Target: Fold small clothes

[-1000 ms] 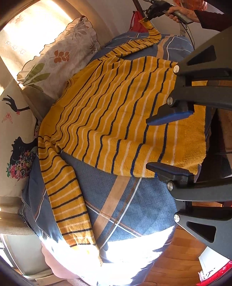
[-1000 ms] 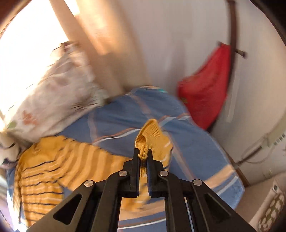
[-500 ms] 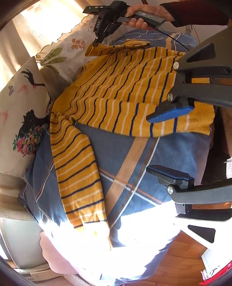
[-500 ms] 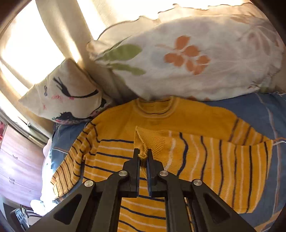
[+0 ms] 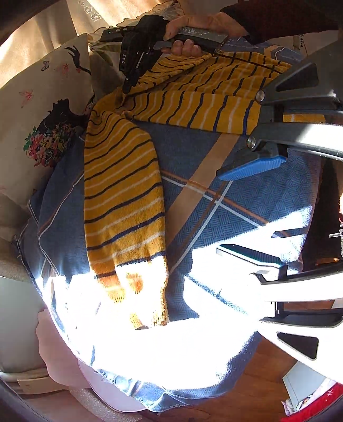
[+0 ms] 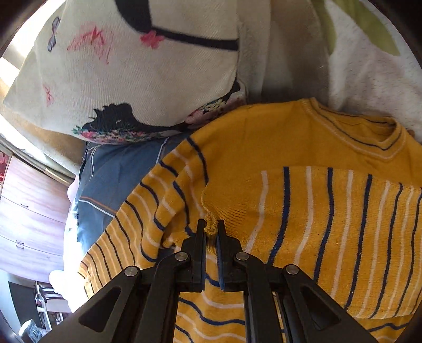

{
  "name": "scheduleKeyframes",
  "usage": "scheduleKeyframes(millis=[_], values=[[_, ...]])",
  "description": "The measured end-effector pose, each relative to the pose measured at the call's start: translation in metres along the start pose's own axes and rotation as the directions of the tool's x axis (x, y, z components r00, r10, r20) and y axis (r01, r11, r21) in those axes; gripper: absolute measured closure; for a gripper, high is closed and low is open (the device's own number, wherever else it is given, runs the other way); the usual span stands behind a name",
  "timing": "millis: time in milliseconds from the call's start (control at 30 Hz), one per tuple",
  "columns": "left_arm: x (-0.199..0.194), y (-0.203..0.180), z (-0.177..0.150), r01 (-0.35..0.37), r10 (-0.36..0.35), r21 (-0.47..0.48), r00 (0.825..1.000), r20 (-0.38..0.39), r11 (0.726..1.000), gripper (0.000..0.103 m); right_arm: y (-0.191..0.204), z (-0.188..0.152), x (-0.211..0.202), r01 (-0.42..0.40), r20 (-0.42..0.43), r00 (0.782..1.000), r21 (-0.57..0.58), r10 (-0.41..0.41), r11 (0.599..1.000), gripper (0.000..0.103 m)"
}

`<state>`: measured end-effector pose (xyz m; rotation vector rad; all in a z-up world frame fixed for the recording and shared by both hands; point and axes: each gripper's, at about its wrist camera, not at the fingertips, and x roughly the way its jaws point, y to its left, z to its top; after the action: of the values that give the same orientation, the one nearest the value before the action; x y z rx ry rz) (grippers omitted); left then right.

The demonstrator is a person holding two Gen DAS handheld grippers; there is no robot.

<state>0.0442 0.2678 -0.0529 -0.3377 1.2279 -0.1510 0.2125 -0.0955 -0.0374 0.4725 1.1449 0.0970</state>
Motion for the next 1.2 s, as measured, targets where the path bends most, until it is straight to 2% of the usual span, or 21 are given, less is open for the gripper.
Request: scheduleKeyframes(millis=[167, 233, 300, 367, 467, 500, 533, 600, 667, 700, 767, 900, 1000, 1067, 1100, 1133, 1167, 1200], values=[[0.003, 0.01, 0.012, -0.003, 0.003, -0.016, 1.0, 0.007, 1.0, 0.054, -0.004, -0.005, 0.036, -0.034, -0.083, 0.996, 0.036, 0.037, 0.999, 0.087], [0.002, 0.018, 0.019, -0.002, 0.003, -0.041, 1.0, 0.015, 0.999, 0.054, -0.01, -0.003, 0.04, -0.064, -0.089, 0.994, 0.069, 0.07, 0.996, 0.088], [0.0, 0.032, 0.024, -0.004, 0.005, -0.08, 1.0, 0.022, 0.997, 0.054, -0.011, -0.001, 0.033, -0.051, -0.092, 0.994, 0.076, 0.058, 0.996, 0.087], [-0.003, 0.05, 0.027, -0.024, 0.028, -0.127, 0.999, 0.031, 0.992, 0.054, 0.0, -0.004, 0.01, -0.012, -0.037, 0.999, 0.028, 0.013, 1.0, 0.087], [-0.01, 0.083, 0.03, -0.075, 0.086, -0.203, 0.995, 0.046, 0.976, 0.054, 0.037, -0.02, -0.014, -0.016, 0.001, 1.0, -0.093, 0.016, 0.996, 0.086], [-0.014, 0.093, 0.03, -0.089, 0.104, -0.229, 0.993, 0.052, 0.969, 0.054, 0.057, -0.03, -0.019, -0.041, -0.009, 0.999, -0.156, 0.041, 0.987, 0.08], [-0.017, 0.104, 0.029, -0.099, 0.117, -0.257, 0.991, 0.058, 0.961, 0.054, 0.075, -0.038, -0.019, -0.073, -0.032, 0.997, -0.214, 0.068, 0.974, 0.07], [-0.026, 0.124, 0.028, -0.111, 0.139, -0.313, 0.988, 0.07, 0.943, 0.054, 0.123, -0.065, -0.009, -0.161, -0.125, 0.984, -0.361, 0.123, 0.919, 0.058], [-0.036, 0.142, 0.025, -0.113, 0.152, -0.362, 0.985, 0.081, 0.925, 0.054, 0.171, -0.096, 0.009, -0.243, -0.221, 0.964, -0.495, 0.149, 0.834, 0.058], [-0.042, 0.151, 0.023, -0.113, 0.157, -0.382, 0.984, 0.087, 0.917, 0.054, 0.19, -0.109, 0.016, -0.258, -0.243, 0.96, -0.552, 0.143, 0.793, 0.058], [-0.054, 0.166, 0.015, -0.118, 0.176, -0.417, 0.979, 0.104, 0.901, 0.054, 0.23, -0.14, 0.032, -0.255, -0.258, 0.961, -0.674, 0.104, 0.694, 0.058], [-0.074, 0.19, -0.004, -0.135, 0.212, -0.467, 0.97, 0.116, 0.874, 0.053, 0.279, -0.189, 0.059, -0.253, -0.272, 0.961, -0.816, 0.04, 0.52, 0.057], [-0.08, 0.197, -0.02, -0.138, 0.219, -0.497, 0.97, 0.107, 0.857, 0.052, 0.303, -0.211, 0.08, -0.207, -0.231, 0.973, -0.881, -0.006, 0.425, 0.057], [-0.079, 0.199, -0.026, -0.131, 0.212, -0.508, 0.972, 0.104, 0.851, 0.052, 0.313, -0.214, 0.098, -0.114, -0.145, 0.988, -0.915, -0.053, 0.387, 0.057], [-0.078, 0.199, -0.027, -0.125, 0.206, -0.511, 0.973, 0.105, 0.85, 0.052, 0.315, -0.21, 0.105, -0.093, -0.129, 0.989, -0.918, -0.068, 0.385, 0.061], [-0.075, 0.196, -0.026, -0.117, 0.198, -0.51, 0.975, 0.106, 0.852, 0.052, 0.315, -0.205, 0.109, -0.094, -0.132, 0.989, -0.913, -0.069, 0.397, 0.082], [-0.074, 0.192, -0.025, -0.109, 0.188, -0.505, 0.976, 0.108, 0.856, 0.052, 0.315, -0.2, 0.112, -0.109, -0.149, 0.987, -0.894, -0.059, 0.435, 0.092], [-0.073, 0.187, -0.023, -0.102, 0.179, -0.494, 0.977, 0.112, 0.863, 0.052, 0.312, -0.191, 0.11, -0.11, -0.153, 0.987, -0.875, -0.053, 0.472, 0.093]])
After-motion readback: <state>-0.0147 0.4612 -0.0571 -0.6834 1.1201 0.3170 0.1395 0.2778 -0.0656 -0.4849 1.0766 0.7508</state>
